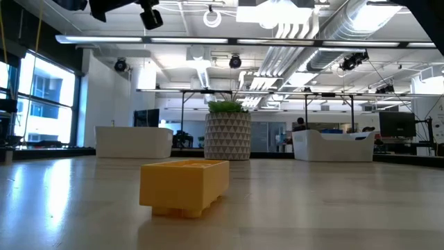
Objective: Sort & place blocks by color
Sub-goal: Put the blue game piece into the right white bin
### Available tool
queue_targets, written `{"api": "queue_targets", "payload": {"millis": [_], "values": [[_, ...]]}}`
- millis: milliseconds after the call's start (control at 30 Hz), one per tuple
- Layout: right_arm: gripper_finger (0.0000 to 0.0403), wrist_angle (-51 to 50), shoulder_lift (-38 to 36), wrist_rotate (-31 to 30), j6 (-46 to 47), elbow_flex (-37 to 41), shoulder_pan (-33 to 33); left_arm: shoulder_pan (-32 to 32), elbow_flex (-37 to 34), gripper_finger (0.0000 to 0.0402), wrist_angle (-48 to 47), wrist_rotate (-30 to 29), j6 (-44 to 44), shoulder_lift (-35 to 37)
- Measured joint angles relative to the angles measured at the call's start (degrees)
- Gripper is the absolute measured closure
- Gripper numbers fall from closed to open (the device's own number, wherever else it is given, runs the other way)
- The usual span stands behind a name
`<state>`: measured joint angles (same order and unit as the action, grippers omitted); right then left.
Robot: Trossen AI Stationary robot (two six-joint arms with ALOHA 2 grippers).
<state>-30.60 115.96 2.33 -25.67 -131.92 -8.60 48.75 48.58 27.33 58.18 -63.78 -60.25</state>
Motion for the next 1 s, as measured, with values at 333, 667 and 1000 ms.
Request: {"api": "queue_targets", "payload": {"millis": [333,667,1000], "values": [[0.0203,1.3,0.0,-0.4,0.1,0.0,0.0,0.0,0.0,0.0289,0.1,-0.3,0.0,-1.2],[0.0275,0.8,0.0,-0.4,-0.8,-0.1,0.1,0.1,0.0,0.0288,2.5,-0.8,-1.6,-1.5],[0.0279,0.2,0.4,-2.8,-0.8,-0.2,0.1,0.1,0.0,0.0262,2.3,-1.7,1.6,-1.7]]}}
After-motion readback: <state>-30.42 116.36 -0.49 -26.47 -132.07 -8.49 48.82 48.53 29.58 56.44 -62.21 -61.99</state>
